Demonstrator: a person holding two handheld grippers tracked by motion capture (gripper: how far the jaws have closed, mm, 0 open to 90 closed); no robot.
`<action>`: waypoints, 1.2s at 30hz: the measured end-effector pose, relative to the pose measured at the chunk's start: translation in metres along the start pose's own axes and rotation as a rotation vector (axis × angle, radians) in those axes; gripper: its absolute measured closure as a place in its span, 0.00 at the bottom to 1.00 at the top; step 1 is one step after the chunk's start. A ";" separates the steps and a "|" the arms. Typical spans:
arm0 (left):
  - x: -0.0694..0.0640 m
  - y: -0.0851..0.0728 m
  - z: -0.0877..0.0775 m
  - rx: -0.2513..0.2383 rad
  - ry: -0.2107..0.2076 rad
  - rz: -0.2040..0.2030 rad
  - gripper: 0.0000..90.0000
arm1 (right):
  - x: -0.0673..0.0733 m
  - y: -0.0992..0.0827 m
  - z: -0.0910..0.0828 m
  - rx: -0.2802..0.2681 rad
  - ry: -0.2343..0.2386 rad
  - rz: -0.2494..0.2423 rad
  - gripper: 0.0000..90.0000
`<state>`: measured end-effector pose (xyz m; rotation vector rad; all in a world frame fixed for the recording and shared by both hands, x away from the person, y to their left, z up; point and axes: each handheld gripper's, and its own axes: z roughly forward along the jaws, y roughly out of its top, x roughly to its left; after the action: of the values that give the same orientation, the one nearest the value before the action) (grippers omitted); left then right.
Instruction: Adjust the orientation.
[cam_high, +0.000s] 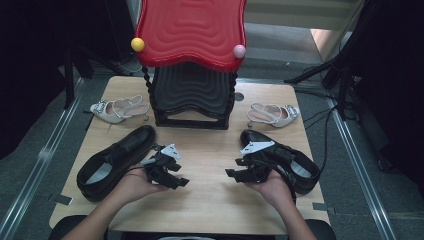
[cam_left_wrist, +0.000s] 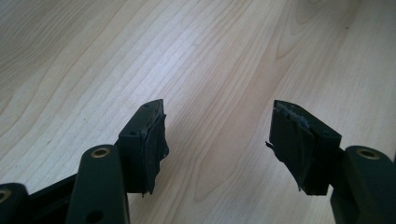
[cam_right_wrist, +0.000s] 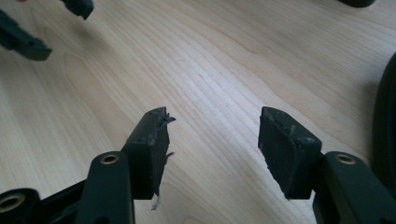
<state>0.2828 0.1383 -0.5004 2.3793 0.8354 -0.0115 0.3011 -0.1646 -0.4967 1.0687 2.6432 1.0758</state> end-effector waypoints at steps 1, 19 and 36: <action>0.000 0.001 -0.001 -0.002 -0.002 0.010 0.40 | -0.001 0.000 0.000 0.001 0.009 0.021 0.52; 0.004 0.001 -0.025 -0.028 -0.022 0.003 0.53 | 0.006 0.003 -0.007 -0.045 0.023 -0.051 0.54; 0.013 -0.004 -0.076 -0.040 0.020 -0.038 0.52 | 0.006 0.008 -0.005 -0.013 0.064 -0.024 0.53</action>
<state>0.2768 0.1896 -0.4434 2.3293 0.8816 0.0134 0.2993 -0.1601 -0.4869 1.0145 2.6874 1.1399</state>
